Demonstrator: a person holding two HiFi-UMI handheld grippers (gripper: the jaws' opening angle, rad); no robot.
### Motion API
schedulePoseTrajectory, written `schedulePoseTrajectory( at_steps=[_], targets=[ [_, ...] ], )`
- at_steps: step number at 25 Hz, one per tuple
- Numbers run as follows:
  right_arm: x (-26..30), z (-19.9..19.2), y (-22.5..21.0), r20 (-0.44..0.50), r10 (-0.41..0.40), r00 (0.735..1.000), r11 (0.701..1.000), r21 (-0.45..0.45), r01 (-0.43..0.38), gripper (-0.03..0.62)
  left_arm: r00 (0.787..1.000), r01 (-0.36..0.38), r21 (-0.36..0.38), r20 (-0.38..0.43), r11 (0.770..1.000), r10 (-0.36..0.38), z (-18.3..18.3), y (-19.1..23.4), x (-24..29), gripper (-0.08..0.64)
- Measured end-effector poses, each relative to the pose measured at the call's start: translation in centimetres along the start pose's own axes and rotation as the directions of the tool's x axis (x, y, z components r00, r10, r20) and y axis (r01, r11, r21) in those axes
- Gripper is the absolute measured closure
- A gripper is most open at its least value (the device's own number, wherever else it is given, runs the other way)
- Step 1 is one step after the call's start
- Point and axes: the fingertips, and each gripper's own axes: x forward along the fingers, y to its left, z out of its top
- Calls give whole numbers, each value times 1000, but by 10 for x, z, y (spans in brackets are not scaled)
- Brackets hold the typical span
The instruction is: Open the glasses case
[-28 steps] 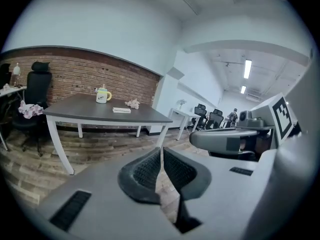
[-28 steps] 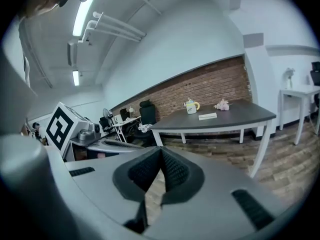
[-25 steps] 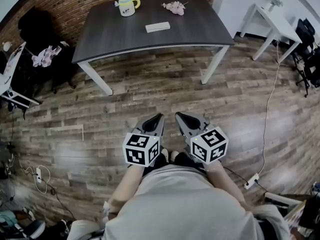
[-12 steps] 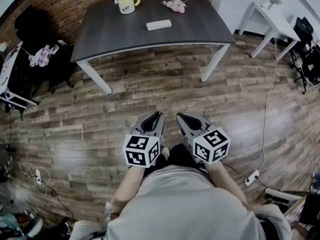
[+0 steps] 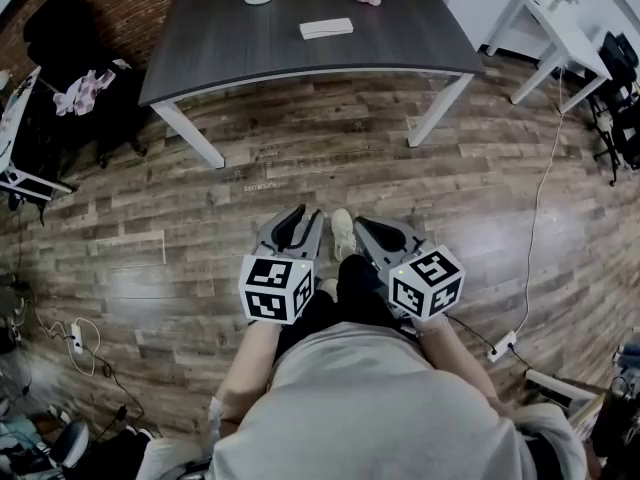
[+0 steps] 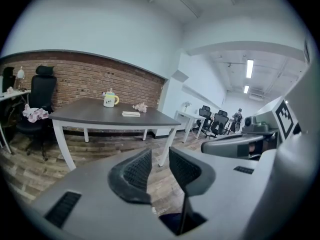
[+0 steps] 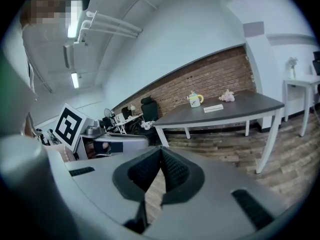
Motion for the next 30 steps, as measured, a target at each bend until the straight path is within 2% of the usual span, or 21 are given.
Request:
schedulePoseTrajectory(
  at_steps=[5,10,15,21,25,30],
  targets=[
    [27,13,-24,-8,21,1000,1000,-7,-21,583,999,-43,-2,-18,999,43,4,21,21,403],
    [62,43,-57,3,29,1000,1000,0,-29,584,998,-54,1,-22,999,54,23,46,60,403],
    [92,76,-103,4,29,1000,999,-17,-29,584,999,-49,16,-5,999,49,56,62,111,403],
    [124,127,-157,25,34,999,999,-25,-34,584,997,-65,38,37,997,64,112,84,176,403],
    [143,153,-190,40,42,998,998,-45,-41,584,997,-62,33,47,998,60,133,90,217,403],
    [164,179,-226,43,61,997,997,-42,-60,584,998,-49,66,51,997,46,159,92,257,403]
  ],
)
